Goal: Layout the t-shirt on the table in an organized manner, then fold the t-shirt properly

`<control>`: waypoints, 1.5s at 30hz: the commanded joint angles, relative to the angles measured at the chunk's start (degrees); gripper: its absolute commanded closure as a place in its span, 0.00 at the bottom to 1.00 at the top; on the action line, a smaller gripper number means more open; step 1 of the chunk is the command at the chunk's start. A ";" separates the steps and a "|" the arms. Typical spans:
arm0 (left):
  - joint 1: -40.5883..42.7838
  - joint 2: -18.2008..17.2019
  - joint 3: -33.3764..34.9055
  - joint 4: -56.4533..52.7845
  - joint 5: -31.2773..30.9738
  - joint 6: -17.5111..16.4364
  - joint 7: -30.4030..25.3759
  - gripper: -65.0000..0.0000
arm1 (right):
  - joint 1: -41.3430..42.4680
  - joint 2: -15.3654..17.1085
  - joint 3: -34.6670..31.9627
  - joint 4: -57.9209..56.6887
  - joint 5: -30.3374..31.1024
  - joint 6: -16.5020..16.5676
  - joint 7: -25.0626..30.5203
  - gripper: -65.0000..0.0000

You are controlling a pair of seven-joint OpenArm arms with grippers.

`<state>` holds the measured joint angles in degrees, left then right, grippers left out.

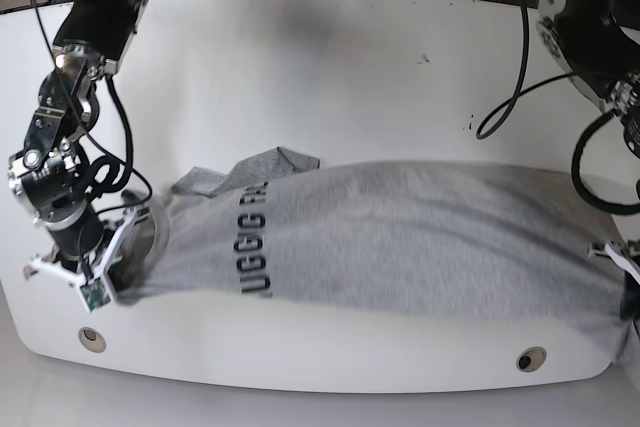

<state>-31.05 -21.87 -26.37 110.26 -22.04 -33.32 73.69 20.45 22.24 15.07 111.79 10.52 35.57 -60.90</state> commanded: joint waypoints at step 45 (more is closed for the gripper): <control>2.34 -7.45 -6.46 -1.38 -12.64 -0.13 3.98 1.00 | -5.99 4.35 14.95 4.56 0.42 4.43 -6.83 1.00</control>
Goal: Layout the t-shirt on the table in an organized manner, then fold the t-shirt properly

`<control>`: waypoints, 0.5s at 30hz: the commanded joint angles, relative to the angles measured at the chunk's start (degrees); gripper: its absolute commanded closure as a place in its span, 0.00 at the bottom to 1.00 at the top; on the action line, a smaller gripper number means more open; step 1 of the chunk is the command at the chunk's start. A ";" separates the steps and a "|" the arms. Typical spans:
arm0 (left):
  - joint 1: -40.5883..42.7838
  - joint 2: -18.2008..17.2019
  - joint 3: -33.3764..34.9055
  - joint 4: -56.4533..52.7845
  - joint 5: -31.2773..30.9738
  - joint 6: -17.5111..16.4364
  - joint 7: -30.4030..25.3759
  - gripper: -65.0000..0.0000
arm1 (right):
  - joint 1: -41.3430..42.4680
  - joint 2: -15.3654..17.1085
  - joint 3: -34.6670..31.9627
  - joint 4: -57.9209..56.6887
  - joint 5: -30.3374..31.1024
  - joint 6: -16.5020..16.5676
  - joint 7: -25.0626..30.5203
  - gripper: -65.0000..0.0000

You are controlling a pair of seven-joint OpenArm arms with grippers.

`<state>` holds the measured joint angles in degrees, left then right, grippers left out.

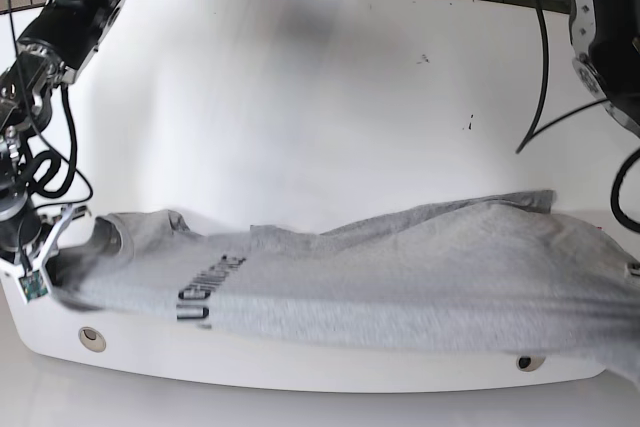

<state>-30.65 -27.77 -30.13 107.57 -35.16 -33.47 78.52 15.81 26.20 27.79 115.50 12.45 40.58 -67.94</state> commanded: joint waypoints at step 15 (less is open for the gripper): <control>33.16 2.67 -13.52 1.49 -6.56 0.02 -3.66 1.00 | -21.13 -10.77 9.88 0.85 -1.50 -0.58 0.38 1.00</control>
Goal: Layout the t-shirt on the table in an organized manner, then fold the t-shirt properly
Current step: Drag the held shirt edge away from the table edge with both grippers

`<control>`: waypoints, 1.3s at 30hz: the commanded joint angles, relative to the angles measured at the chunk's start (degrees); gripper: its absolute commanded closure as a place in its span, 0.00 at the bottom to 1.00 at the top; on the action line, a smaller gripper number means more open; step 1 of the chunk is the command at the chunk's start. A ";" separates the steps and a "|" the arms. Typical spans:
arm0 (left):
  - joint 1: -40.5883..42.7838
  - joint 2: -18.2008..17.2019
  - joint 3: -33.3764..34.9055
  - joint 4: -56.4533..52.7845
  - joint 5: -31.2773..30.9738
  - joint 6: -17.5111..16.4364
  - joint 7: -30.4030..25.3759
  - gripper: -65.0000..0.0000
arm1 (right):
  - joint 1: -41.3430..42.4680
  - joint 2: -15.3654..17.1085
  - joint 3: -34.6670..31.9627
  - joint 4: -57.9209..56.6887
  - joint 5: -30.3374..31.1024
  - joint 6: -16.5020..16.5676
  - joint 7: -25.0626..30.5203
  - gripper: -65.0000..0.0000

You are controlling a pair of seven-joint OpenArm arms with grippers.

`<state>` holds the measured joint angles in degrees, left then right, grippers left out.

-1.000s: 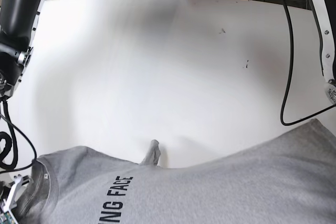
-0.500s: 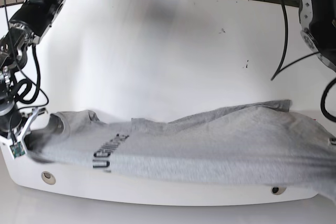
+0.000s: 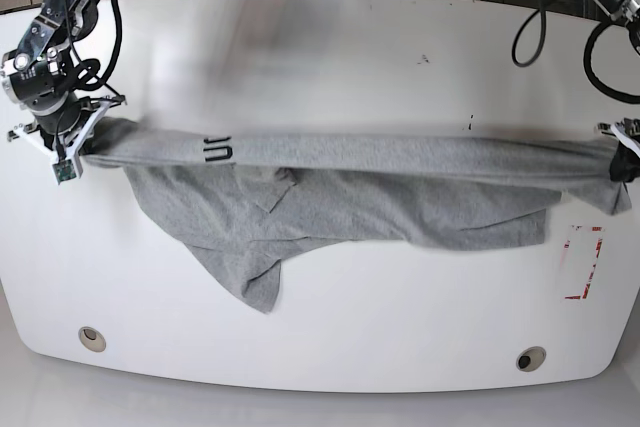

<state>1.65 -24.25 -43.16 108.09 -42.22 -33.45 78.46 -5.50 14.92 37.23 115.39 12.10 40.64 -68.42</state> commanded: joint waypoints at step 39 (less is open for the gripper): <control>32.06 0.29 -1.37 0.43 7.45 0.00 -13.44 1.00 | -16.96 -3.62 0.17 0.69 -1.15 -0.64 0.86 0.99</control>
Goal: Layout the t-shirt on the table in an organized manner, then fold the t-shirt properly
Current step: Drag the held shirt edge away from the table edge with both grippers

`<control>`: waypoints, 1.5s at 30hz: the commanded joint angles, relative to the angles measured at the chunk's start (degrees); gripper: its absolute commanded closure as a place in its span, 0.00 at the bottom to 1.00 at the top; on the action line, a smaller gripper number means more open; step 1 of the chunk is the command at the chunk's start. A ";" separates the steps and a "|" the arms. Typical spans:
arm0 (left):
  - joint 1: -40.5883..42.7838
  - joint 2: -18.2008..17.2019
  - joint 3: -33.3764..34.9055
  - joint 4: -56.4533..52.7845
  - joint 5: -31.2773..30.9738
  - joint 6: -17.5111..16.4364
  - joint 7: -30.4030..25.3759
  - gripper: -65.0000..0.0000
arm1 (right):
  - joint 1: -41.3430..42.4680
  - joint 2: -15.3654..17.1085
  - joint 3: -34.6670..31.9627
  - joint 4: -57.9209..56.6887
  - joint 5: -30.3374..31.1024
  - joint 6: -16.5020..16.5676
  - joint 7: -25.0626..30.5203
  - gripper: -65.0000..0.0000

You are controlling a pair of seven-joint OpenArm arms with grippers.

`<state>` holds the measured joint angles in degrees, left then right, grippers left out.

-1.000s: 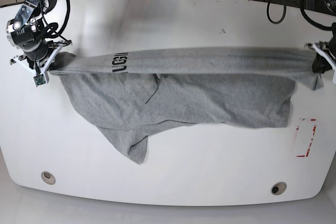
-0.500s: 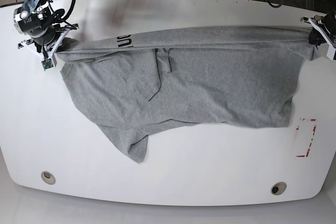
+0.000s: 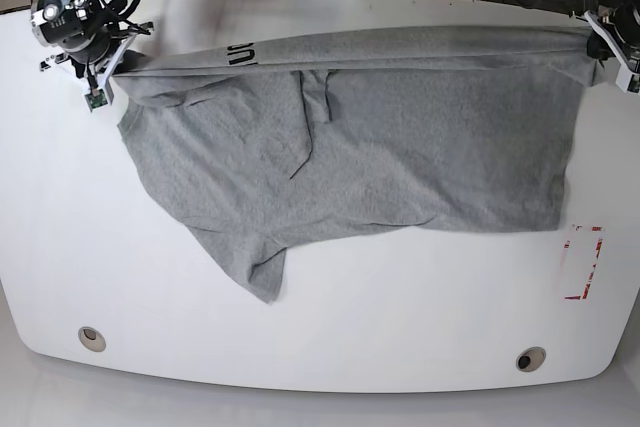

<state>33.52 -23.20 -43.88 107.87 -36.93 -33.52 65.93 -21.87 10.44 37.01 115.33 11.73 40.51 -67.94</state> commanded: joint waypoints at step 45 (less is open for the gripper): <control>1.60 -2.51 -3.64 1.18 1.54 -6.48 -0.48 0.21 | -7.71 2.44 0.04 1.02 -0.87 -0.51 0.29 0.16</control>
<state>34.89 -24.71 -45.82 108.01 -33.10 -37.95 65.95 -30.26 11.31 35.31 115.18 10.74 40.12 -68.10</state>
